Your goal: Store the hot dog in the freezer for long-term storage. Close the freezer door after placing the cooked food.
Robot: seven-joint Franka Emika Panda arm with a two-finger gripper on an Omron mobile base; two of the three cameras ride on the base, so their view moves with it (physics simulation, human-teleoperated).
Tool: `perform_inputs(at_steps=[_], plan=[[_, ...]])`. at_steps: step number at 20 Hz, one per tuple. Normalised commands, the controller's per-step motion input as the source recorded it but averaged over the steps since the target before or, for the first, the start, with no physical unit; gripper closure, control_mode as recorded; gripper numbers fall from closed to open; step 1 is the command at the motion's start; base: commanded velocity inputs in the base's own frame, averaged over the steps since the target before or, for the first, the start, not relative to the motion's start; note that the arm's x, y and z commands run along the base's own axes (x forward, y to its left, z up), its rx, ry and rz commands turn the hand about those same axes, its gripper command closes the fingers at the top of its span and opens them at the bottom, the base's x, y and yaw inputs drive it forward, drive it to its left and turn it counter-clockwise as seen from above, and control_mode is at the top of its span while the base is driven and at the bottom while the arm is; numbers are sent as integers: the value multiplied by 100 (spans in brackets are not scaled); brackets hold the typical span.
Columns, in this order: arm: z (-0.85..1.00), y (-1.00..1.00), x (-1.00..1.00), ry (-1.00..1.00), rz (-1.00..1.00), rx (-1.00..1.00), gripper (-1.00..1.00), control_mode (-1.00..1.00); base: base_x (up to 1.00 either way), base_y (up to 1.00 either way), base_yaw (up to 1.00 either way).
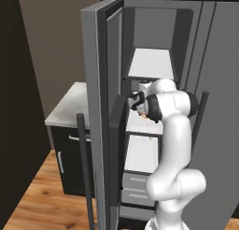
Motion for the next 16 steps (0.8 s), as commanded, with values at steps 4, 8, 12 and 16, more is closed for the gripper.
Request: perform_inputs(at_steps=[4,8,12,16], plan=[[6,1,-58,0,0,0,-100,-100,0,0,0],[9,12,-58,-1,0,0,-100,-100,0,0,0],[14,25,-58,-3,0,0,-100,-100,0,0,0],[9,24,-62,-4,0,0,-100,-100,0,0,0]])
